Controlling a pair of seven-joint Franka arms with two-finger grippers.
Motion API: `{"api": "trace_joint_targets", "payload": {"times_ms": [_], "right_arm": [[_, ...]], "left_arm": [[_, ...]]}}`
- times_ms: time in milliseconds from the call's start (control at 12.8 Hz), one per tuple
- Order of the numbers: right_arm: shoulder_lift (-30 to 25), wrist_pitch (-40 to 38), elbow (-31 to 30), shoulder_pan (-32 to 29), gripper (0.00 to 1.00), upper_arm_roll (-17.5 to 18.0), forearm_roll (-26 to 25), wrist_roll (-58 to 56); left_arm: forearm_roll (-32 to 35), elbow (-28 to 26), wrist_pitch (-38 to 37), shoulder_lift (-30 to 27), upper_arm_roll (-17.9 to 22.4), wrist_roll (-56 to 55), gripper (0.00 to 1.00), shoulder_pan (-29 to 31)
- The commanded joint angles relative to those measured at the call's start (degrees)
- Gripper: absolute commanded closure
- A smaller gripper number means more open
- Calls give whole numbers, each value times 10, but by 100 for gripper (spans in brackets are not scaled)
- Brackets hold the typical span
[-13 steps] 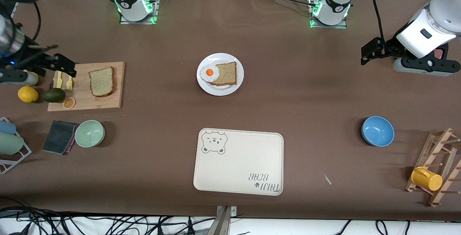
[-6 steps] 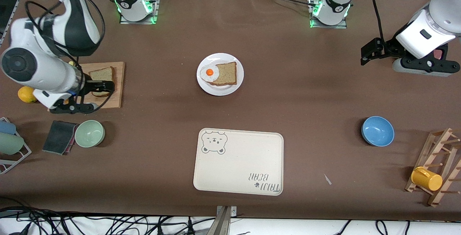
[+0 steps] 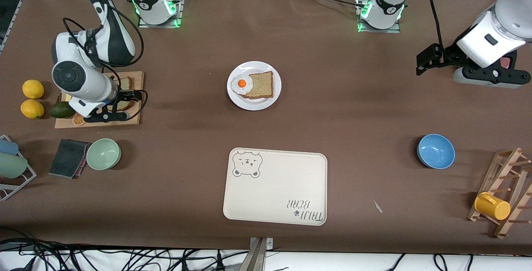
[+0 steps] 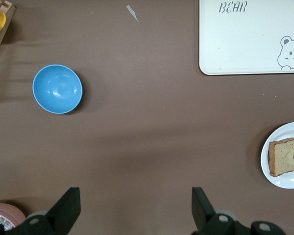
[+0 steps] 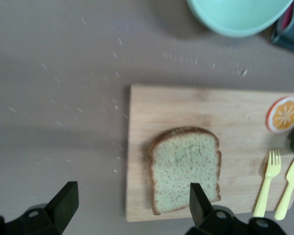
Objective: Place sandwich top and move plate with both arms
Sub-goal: 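Reach the right gripper down to the bread slice on the cutting board, then close the right gripper on the bread slice's crust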
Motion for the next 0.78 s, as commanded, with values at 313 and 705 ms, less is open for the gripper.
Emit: {"api": "trace_joint_targets", "payload": {"times_ms": [313, 705], "right_arm": [[76, 41, -22, -3, 2, -25, -41, 12], [100, 59, -20, -10, 58, -30, -35, 12]], "left_arm": [[4, 7, 1, 3, -2, 0, 0, -1], [4, 8, 1, 3, -2, 0, 0, -3]]}}
